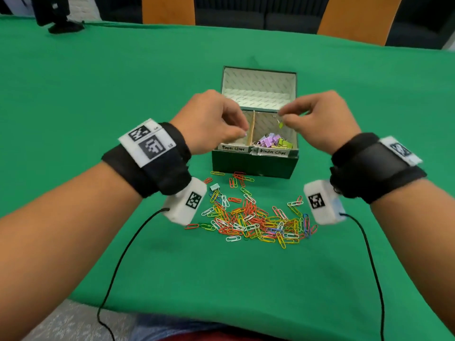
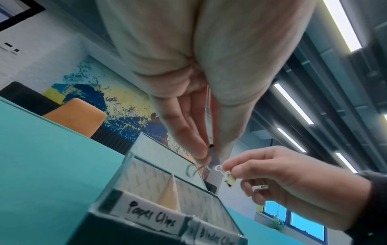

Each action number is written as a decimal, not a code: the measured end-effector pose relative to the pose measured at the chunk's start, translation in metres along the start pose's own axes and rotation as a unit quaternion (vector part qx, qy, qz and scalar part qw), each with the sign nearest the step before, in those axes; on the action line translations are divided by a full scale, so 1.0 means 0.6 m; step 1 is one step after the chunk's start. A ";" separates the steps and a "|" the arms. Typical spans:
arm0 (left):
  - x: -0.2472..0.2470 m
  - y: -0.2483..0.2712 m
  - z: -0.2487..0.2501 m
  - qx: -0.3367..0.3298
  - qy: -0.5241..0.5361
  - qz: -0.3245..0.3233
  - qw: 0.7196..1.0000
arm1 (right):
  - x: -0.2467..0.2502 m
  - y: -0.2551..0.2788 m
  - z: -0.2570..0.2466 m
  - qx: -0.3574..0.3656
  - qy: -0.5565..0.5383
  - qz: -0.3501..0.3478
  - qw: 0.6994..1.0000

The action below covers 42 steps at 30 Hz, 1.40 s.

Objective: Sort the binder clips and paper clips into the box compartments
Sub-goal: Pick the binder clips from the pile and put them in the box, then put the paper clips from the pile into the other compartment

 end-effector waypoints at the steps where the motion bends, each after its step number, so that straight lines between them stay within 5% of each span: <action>1: 0.001 -0.007 0.003 -0.001 0.017 0.012 1.000 | 0.000 -0.011 0.005 -0.011 0.013 0.001 1.000; 5: -0.017 -0.037 0.012 -0.005 0.030 0.022 0.999 | -0.020 -0.023 0.034 -0.060 0.078 -0.041 0.994; 11: -0.035 -0.083 0.030 -0.031 0.039 0.032 0.998 | -0.001 0.028 0.056 -0.044 0.017 0.023 0.999; 16: -0.059 -0.112 0.037 -0.034 0.029 0.045 0.998 | -0.049 0.067 0.074 -0.043 0.001 -0.040 0.998; 19: -0.092 -0.117 0.030 -0.026 0.006 0.001 1.000 | -0.071 0.080 0.073 -0.043 0.010 -0.066 0.997; 27: -0.077 -0.054 0.011 -0.036 -0.024 0.012 0.999 | -0.103 0.101 0.071 -0.054 0.025 -0.113 0.992; 32: -0.063 0.000 -0.043 0.015 -0.071 0.001 0.997 | -0.141 0.101 0.055 -0.045 0.051 -0.154 0.986; 42: -0.097 0.073 -0.189 0.182 -0.163 -0.130 0.961 | -0.257 0.075 -0.033 0.020 0.150 -0.258 0.954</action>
Point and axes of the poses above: each hand's wrist, its own y-axis away from the middle knuckle, its own x-axis out of the back of the hand, z = x × y, the point moved 10 cm from there along -y, towards the middle knuckle, and after that the axes turned 13 degrees about -z, right-handed, at the moved point
